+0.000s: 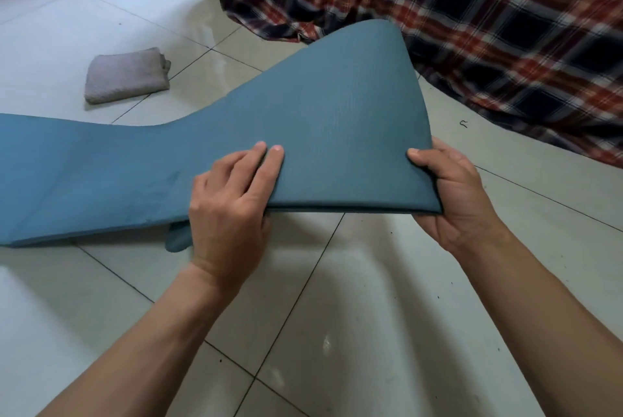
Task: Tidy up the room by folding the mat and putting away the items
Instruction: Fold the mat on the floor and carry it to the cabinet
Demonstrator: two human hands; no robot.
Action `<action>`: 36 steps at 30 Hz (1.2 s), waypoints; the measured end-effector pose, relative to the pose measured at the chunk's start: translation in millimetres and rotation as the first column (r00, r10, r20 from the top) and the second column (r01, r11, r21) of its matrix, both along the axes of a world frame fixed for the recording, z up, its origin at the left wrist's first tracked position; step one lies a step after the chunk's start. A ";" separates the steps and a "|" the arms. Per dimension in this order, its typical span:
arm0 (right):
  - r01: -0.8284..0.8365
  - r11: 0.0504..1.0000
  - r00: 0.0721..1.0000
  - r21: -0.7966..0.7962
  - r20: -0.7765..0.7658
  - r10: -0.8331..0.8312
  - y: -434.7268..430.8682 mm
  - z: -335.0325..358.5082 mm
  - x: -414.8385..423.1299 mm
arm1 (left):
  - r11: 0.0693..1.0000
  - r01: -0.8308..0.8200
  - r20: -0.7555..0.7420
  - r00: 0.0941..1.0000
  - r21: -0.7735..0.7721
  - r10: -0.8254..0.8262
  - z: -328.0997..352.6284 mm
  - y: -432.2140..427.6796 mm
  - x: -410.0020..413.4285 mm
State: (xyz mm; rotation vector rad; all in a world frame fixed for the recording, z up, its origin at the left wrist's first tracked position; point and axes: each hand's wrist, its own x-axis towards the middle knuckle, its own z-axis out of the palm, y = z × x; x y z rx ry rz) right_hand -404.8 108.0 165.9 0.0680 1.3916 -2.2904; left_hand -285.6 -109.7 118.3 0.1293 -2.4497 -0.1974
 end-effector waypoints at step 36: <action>0.117 0.232 0.967 0.966 -0.058 -0.247 183.0 -130.9 33.1 | 0.975 0.222 0.823 0.551 0.010 -0.135 -141.1 121.9 24.6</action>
